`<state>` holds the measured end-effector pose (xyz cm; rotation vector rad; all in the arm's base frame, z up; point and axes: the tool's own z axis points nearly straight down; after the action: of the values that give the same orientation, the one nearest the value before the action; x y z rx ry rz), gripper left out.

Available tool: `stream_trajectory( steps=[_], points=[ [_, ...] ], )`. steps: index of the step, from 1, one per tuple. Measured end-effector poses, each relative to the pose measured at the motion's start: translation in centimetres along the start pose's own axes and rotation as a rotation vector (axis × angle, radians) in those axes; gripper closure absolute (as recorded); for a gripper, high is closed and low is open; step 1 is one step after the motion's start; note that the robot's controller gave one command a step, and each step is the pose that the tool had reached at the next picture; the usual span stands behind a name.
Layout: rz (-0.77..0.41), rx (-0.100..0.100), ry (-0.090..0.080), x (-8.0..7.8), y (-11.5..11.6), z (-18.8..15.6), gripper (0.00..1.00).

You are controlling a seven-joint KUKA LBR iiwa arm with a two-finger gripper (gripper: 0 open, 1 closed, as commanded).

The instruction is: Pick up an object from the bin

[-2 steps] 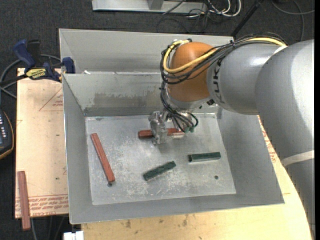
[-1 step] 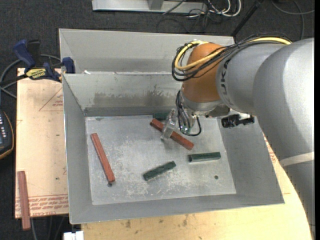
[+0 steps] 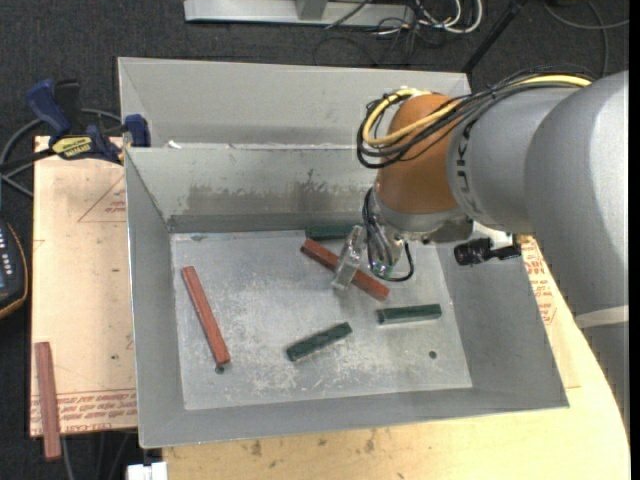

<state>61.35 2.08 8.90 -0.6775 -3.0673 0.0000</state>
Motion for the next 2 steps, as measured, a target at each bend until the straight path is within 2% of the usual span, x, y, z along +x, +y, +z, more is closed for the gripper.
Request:
stream_trajectory(
  steps=[1,2],
  points=[
    [-0.156,-0.002,-0.002,1.43,4.10,1.84,1.00],
    [-0.155,-0.001,-0.001,1.48,4.00,1.87,0.00]
  ],
)
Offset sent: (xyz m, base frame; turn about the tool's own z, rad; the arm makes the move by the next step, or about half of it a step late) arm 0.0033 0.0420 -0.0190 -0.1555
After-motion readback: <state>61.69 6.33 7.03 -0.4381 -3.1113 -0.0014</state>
